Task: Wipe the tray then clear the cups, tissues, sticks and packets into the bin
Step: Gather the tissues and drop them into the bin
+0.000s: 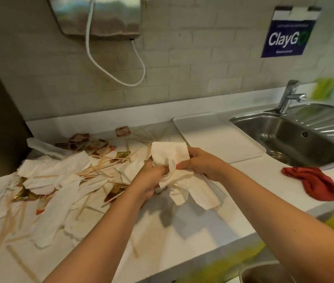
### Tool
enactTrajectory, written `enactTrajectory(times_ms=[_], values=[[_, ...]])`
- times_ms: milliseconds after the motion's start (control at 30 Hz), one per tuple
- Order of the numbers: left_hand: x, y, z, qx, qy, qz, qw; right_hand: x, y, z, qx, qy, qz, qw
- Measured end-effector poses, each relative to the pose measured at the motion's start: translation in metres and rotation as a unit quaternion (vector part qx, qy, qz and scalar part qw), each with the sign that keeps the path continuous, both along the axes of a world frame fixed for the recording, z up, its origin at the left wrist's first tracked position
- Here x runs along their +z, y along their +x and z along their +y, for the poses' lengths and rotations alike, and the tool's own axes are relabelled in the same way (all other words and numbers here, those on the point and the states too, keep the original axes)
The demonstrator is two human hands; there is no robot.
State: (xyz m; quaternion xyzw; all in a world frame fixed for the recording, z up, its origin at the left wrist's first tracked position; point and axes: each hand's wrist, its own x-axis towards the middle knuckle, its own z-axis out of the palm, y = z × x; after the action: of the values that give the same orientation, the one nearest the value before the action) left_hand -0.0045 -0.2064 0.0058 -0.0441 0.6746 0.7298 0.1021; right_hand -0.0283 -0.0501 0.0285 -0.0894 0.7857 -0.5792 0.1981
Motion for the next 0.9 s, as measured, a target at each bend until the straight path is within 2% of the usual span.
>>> enactTrajectory(times_ms=[200,367,533,733,900], values=[[-0.001,0.024,0.079,-0.08,-0.023,0.027,0.996,0.009,0.031,0.079,0.003,0.067,0.027,0.997],[-0.005,0.058,0.146,-0.221,-0.09,0.004,0.971,0.014,0.061,0.157,0.064,0.179,-0.056,0.98],[-0.029,0.09,0.203,-0.343,-0.108,-0.011,0.933,-0.009,0.094,0.219,0.082,0.237,-0.142,0.958],[-0.091,0.122,0.253,-0.362,-0.148,-0.092,0.916,-0.059,0.136,0.266,0.087,0.226,-0.211,0.947],[-0.143,0.148,0.277,-0.274,-0.125,-0.163,0.939,-0.126,0.153,0.282,0.062,0.265,-0.195,0.942]])
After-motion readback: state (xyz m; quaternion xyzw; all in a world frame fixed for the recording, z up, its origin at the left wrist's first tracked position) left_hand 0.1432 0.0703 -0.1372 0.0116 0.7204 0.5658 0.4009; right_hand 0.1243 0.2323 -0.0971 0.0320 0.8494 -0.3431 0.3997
